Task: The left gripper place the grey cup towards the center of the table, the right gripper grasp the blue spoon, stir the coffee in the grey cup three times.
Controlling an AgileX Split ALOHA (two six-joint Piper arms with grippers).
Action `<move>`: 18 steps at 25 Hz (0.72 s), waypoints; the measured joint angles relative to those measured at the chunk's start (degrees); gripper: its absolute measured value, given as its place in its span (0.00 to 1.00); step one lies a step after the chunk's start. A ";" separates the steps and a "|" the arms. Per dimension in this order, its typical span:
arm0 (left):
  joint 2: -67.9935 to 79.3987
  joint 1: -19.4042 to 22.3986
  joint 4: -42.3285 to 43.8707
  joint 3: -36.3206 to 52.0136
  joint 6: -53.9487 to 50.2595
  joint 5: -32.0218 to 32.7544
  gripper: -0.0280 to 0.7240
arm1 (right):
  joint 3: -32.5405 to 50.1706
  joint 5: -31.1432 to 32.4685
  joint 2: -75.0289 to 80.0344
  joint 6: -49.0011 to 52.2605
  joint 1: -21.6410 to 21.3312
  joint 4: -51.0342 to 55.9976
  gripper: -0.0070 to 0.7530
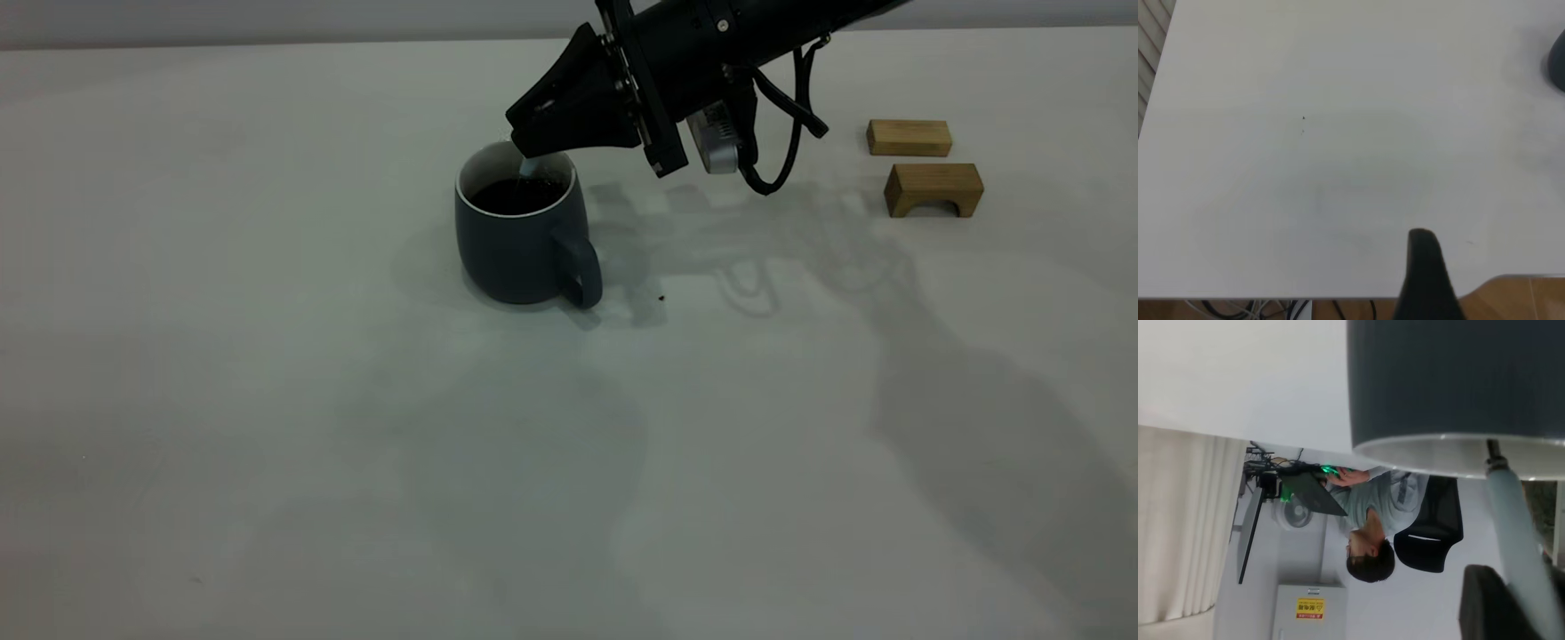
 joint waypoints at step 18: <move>0.00 0.00 0.00 0.00 0.00 0.00 0.82 | 0.11 3.32 -17.68 -0.18 0.10 -37.41 0.71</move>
